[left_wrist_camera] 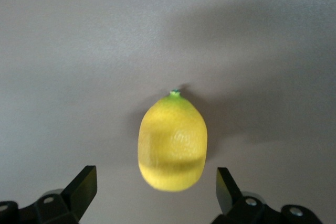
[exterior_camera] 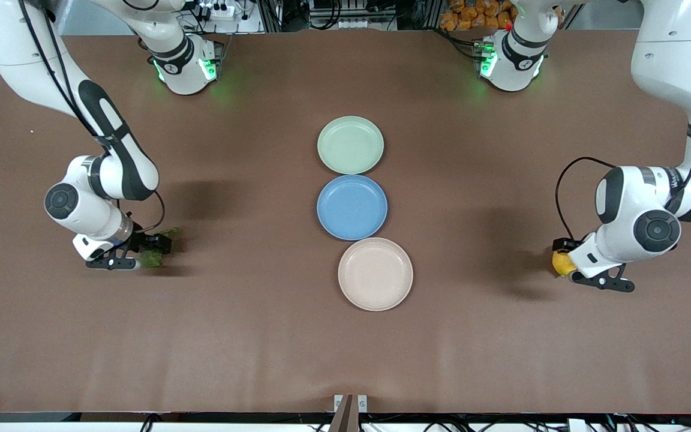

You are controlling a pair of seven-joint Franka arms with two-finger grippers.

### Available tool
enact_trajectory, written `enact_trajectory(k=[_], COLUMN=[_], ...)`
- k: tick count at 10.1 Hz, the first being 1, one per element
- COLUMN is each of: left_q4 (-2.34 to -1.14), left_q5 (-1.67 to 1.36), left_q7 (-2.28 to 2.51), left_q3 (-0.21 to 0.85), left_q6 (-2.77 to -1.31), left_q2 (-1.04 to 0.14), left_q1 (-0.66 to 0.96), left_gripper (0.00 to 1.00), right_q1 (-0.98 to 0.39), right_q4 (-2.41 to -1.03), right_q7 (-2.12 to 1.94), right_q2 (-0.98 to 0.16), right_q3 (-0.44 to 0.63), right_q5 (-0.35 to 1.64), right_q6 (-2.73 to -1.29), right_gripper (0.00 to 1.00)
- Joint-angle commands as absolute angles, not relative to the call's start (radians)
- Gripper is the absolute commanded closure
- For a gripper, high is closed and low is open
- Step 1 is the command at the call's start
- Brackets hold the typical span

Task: Place lemon and lettuce in plates
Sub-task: 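Grasp the lettuce with the right gripper while the left gripper grasps the lemon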

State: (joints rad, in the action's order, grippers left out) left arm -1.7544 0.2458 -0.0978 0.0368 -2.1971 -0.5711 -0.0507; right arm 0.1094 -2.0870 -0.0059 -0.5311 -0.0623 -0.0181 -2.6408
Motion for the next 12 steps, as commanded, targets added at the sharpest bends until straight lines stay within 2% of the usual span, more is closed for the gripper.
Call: enact_trajectory(k=[1, 2, 4, 5, 6, 7, 8, 9, 10, 12], left_q4=[-1.707, -1.706, -1.692, -1.69, -1.69, -1.69, -1.689, -1.69, -1.689, -1.666], left_q5=[0.265, 0.262, 0.258, 0.258, 0.259, 0.259, 0.258, 0.258, 0.258, 0.255], left_q7=[-0.106, -0.107, -0.106, -0.106, -0.106, -0.107, -0.106, -0.106, -0.106, -0.101], left_q3=[0.038, 0.04, 0.04, 0.04, 0.04, 0.04, 0.04, 0.04, 0.04, 0.04], left_q6=[-2.197, -2.197, -2.197, -2.197, -2.197, -2.197, -2.197, -2.197, -2.197, -2.197], left_q2=[-0.612, -0.626, -0.652, -0.656, -0.661, -0.666, -0.672, -0.679, -0.68, -0.68], left_q1=[-0.049, -0.049, -0.046, -0.043, -0.044, -0.044, -0.044, -0.044, -0.044, -0.043], left_gripper=[0.0, 0.0, 0.0, 0.0, 0.0, 0.0, 0.35, 0.8, 1.0, 1.0], right_q1=[0.115, 0.115, 0.114, 0.115, 0.114, 0.11, 0.11, 0.106, 0.095, 0.075], right_q4=[-2.085, -2.076, -2.036, -2.01, -1.999, -1.993, -1.98, -1.958, -1.935, -1.87], right_q7=[0.002, 0.02, 0.084, 0.089, 0.095, 0.115, 0.107, 0.104, 0.104, 0.107], right_q2=[-0.526, -0.522, -0.515, -0.512, -0.512, -0.512, -0.512, -0.512, -0.506, -0.491], right_q3=[-0.066, -0.067, -0.069, -0.069, -0.071, -0.071, -0.071, -0.072, -0.074, -0.075], right_q5=[-0.028, -0.023, -0.023, -0.015, -0.014, -0.014, -0.015, -0.015, -0.015, -0.015], right_q6=[-2.637, -2.632, -2.542, -2.483, -2.471, -2.467, -2.447, -2.422, -2.396, -2.274], right_gripper=[0.35, 0.57, 0.84, 0.89, 0.98, 1.0, 1.0, 1.0, 1.0, 1.0])
